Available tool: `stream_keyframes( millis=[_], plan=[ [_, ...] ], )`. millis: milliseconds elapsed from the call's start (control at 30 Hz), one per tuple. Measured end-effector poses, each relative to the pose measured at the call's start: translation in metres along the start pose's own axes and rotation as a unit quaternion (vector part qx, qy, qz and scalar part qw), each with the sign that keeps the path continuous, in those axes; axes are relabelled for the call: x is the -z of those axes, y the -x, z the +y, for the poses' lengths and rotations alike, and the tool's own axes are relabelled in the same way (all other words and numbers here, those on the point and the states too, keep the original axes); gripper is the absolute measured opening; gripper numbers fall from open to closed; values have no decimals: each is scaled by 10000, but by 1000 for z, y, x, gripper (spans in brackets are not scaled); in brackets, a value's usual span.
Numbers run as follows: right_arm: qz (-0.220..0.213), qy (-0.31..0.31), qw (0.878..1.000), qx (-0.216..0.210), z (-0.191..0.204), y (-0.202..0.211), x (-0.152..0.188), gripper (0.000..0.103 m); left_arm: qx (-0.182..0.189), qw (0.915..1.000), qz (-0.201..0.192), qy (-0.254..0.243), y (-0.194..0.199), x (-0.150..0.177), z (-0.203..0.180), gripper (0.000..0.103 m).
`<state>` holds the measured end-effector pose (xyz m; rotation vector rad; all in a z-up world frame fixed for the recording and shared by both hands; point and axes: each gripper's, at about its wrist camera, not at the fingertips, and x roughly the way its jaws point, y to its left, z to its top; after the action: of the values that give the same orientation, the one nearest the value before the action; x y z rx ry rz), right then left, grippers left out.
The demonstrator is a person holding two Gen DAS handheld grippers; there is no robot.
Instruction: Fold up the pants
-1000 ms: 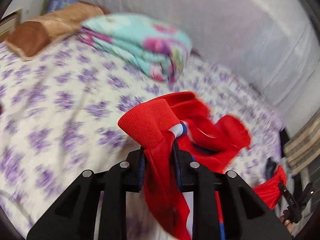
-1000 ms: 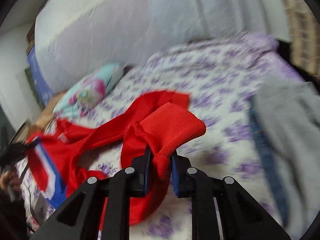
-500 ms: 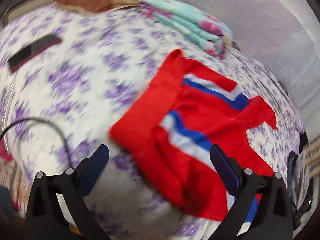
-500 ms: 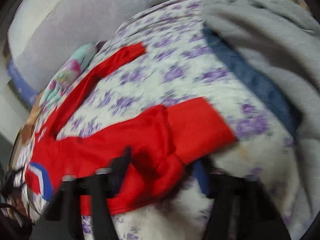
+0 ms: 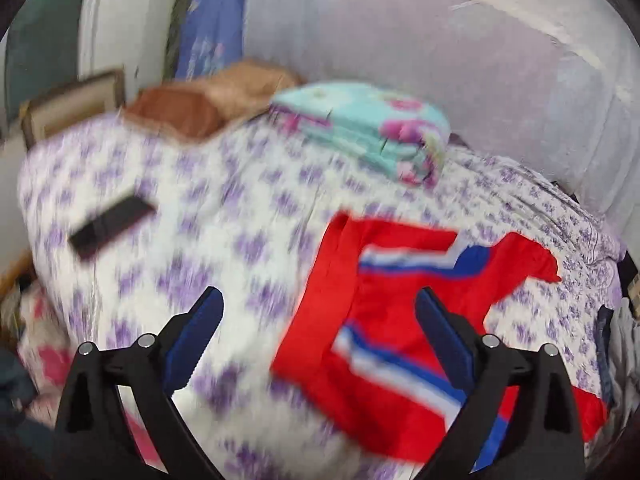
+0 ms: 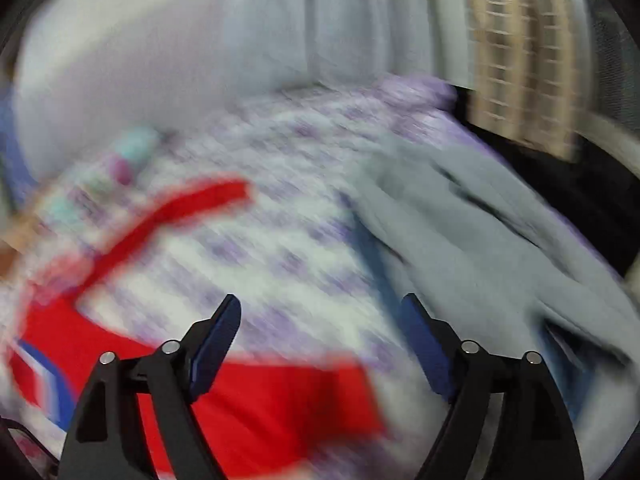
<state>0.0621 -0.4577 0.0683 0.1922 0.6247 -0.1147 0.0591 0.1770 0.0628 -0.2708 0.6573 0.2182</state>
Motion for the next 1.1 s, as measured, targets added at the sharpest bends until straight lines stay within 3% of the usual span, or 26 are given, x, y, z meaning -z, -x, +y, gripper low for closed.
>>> stream_keyframes(
  millis=[33,100,167,267,367,400,433,467,500,567,600,700,767,867,900,933,1000,1067,1100],
  plan=[
    [108,-11,9992,-385,13,-20,-15,87,50,10000,25,-27,-5,-5,-4,94],
    [403,-134,9963,-744,37,-64,-37,87,201,9995,173,-189,-30,-16,-25,94],
    [848,-631,9888,-1058,63,-135,-58,87,247,9981,416,-395,-64,-18,-47,94],
    [1235,-1240,9794,-1007,75,-220,-74,85,101,9950,824,-558,-119,-10,-68,94],
    [1268,-1635,9768,-559,85,-291,-79,83,43,9919,1203,-412,-154,-1,-69,94],
    [1438,-1654,9746,-449,88,-314,-78,78,43,9909,1295,-361,-162,1,-68,94],
    [1593,-1673,9720,-425,89,-327,-74,59,-8,9905,1332,-336,-168,3,-66,94],
    [1532,-1495,9765,-255,93,-332,-74,53,-60,9904,1341,-336,-172,5,-64,94],
    [1346,-1136,9839,-293,99,-326,-79,17,-76,9902,1349,-361,-173,5,-65,94],
    [1159,-755,9898,-347,101,-305,-87,16,-79,9904,1324,-401,-173,6,-65,94],
    [888,-659,9931,-397,95,-279,-95,16,-66,9904,1324,-396,-173,5,-65,94],
    [605,-633,9956,-339,63,-213,-101,16,-18,9900,1341,-427,-174,6,-66,94],
    [752,-479,9960,-101,46,-203,-92,18,-6,9895,1357,-490,-177,8,-68,94],
    [2106,134,9764,454,34,-247,-49,42,-116,9882,1400,-611,-183,11,-73,96],
    [2260,242,9718,628,31,-255,-41,47,-127,9877,1413,-654,-183,10,-75,97],
    [2118,291,9749,629,27,-252,-38,48,-138,9870,1449,-688,-183,10,-75,97],
    [1509,234,9809,1205,25,-228,-49,51,-90,9866,1486,-669,-174,7,-73,97],
    [406,169,9894,1381,35,-188,-66,56,2,9888,1355,-619,-160,1,-70,97],
    [85,210,9909,1324,43,-178,-68,64,24,9904,1241,-603,-154,-3,-69,97]
  ],
)
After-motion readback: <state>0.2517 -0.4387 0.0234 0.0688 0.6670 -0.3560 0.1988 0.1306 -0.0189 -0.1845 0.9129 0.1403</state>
